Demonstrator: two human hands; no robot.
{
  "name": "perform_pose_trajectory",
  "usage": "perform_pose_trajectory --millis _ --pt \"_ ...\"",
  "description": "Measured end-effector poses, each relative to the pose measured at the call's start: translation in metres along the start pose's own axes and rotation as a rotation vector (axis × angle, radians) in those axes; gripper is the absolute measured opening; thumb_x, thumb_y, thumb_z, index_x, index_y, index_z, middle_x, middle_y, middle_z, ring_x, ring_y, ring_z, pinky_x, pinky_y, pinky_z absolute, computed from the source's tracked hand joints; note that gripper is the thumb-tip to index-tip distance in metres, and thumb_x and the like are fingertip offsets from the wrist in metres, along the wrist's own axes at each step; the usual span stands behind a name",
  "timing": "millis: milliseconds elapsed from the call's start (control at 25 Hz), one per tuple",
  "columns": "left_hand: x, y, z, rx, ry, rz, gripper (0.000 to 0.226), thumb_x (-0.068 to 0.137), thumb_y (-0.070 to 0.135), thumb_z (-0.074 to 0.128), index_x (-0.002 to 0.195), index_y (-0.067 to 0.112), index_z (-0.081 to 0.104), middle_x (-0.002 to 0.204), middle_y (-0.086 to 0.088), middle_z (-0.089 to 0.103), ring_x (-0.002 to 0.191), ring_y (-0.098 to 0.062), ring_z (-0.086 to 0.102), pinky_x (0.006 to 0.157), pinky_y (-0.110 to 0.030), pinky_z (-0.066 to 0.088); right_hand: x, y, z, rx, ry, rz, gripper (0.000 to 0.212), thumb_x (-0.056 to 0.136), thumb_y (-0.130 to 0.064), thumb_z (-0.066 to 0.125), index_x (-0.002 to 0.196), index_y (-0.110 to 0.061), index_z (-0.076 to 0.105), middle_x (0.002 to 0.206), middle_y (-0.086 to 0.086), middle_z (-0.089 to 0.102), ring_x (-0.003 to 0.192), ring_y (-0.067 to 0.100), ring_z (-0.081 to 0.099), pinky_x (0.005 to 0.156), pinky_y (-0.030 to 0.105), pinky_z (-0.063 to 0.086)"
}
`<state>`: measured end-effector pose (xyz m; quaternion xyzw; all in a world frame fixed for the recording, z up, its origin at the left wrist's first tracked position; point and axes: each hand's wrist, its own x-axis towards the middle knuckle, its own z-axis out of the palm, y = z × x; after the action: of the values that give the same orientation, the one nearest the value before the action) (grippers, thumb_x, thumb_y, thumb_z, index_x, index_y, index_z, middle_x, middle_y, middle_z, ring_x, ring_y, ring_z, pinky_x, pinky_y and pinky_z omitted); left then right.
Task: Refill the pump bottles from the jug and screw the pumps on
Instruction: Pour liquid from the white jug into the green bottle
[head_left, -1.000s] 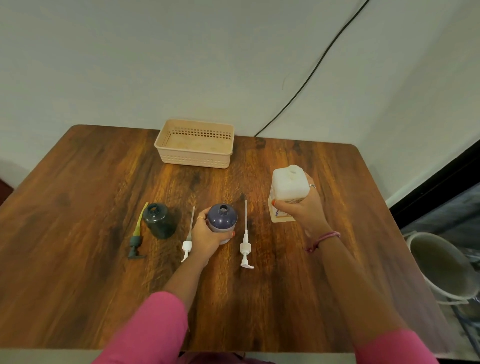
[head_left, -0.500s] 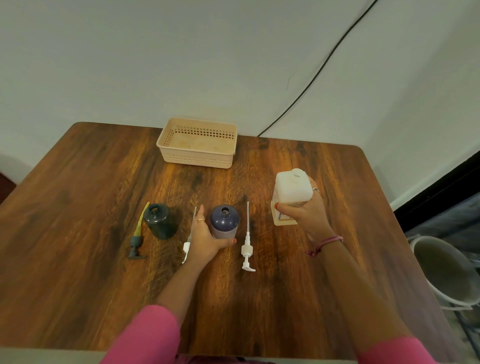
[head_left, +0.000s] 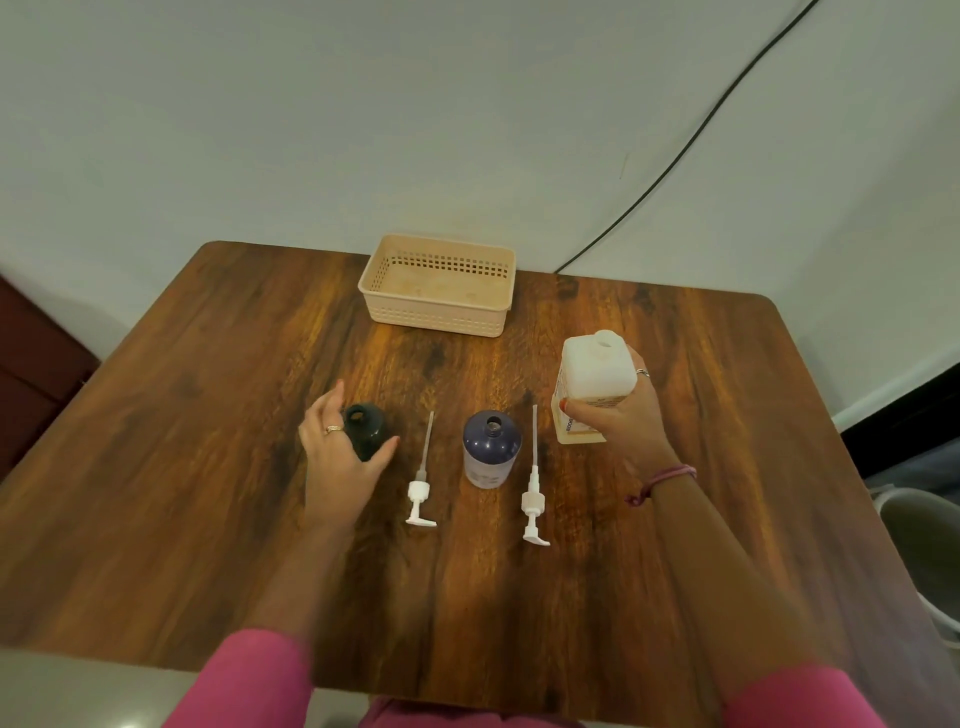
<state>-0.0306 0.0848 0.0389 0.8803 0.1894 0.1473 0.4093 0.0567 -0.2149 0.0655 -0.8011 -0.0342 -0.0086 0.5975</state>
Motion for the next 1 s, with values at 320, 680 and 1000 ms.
perform_pose_trajectory --millis 320,680,1000 --pt "0.019 -0.045 0.002 -0.117 -0.2 -0.167 0.102 0.07 0.022 0.084 0.149 0.019 0.02 0.154 -0.005 0.025 0.14 -0.022 0.029 0.115 -0.037 0.027 0.01 -0.003 0.028 -0.028 0.05 0.036 0.087 0.068 -0.021 0.083 0.138 -0.024 0.032 0.126 0.001 0.049 0.116 0.016 0.05 0.083 0.025 0.053" --pt "0.041 -0.053 0.001 -0.153 -0.293 -0.178 0.09 0.067 0.024 0.085 0.142 0.017 0.036 0.145 -0.006 0.043 0.131 -0.022 0.044 0.11 -0.041 0.037 0.009 -0.027 0.043 -0.041 0.134 0.026 0.087 0.067 -0.014 0.083 0.137 -0.023 0.033 0.122 0.0 0.051 0.111 0.012 0.052 0.074 0.018 0.054" --pt "0.076 0.036 -0.031 -0.343 -0.246 0.104 0.075 0.065 0.021 0.085 0.124 0.034 0.04 0.13 0.001 0.046 0.118 -0.012 0.048 0.1 -0.03 0.045 0.021 -0.097 0.045 -0.072 0.162 -0.09 0.079 0.063 -0.003 0.082 0.126 -0.027 0.04 0.109 -0.009 0.053 0.098 0.005 0.056 0.063 0.012 0.053"
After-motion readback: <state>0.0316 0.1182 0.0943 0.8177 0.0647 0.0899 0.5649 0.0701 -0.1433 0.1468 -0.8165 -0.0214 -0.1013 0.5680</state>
